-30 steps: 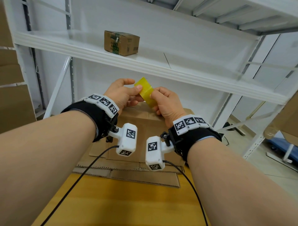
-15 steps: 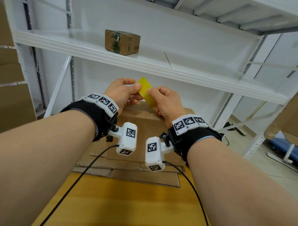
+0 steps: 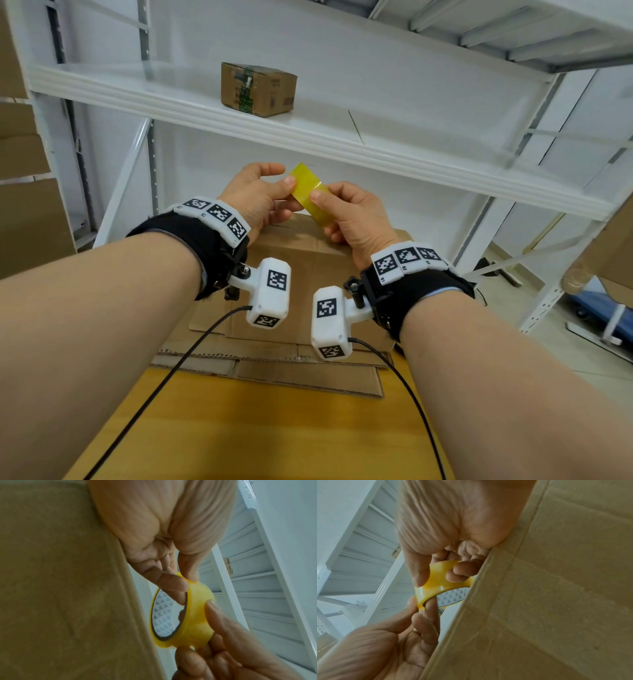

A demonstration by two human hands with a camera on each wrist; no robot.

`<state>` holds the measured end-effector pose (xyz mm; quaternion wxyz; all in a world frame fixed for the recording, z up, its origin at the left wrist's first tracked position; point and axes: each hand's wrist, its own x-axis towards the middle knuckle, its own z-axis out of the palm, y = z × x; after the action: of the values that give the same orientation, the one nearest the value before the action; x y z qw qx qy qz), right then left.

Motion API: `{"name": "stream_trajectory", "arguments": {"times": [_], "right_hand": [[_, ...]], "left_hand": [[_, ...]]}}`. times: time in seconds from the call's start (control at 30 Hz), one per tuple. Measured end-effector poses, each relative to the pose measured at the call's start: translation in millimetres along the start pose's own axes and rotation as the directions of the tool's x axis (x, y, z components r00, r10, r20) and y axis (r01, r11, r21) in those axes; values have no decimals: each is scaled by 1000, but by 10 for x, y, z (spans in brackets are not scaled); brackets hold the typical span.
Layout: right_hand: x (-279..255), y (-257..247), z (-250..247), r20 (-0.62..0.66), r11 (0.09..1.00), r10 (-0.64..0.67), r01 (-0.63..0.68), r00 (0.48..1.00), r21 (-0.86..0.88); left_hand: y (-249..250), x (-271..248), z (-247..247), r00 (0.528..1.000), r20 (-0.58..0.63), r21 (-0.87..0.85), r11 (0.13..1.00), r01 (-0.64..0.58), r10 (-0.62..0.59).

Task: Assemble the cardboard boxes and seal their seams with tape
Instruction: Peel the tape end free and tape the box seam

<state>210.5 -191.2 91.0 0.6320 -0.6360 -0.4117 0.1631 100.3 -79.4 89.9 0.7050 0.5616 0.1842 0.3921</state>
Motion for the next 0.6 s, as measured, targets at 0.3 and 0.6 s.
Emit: {"name": "stream_trajectory", "arguments": {"times": [0.3,0.6], "right_hand": [[34,81,52,6,979,-122,122,992,-163],[30,119,17,-150,960,-196,158,969,-229]], "left_hand": [[-28,-14,1,982,142,269,950,-161,126],[-142,14,39,966,134,624,739,-255,220]]}}
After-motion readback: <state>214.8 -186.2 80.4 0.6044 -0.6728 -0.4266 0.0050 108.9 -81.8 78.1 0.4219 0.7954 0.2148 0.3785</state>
